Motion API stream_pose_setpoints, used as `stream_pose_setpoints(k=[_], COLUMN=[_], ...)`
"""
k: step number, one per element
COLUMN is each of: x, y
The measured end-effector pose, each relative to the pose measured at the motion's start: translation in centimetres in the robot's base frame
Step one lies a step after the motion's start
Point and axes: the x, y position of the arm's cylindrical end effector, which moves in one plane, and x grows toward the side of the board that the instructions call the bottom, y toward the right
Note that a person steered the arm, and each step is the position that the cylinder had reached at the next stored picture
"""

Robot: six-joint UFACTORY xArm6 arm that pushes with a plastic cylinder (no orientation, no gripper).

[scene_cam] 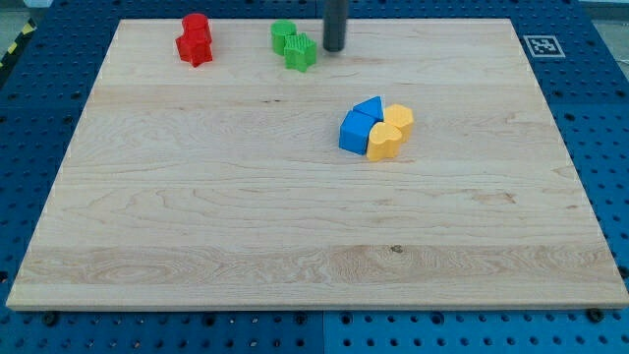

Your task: Push the green circle closer to the red circle

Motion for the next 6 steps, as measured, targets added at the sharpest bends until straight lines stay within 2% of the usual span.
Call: stream_pose_setpoints(k=[1,6], x=[-0.8,0.2], y=[-3.9,-8.6])
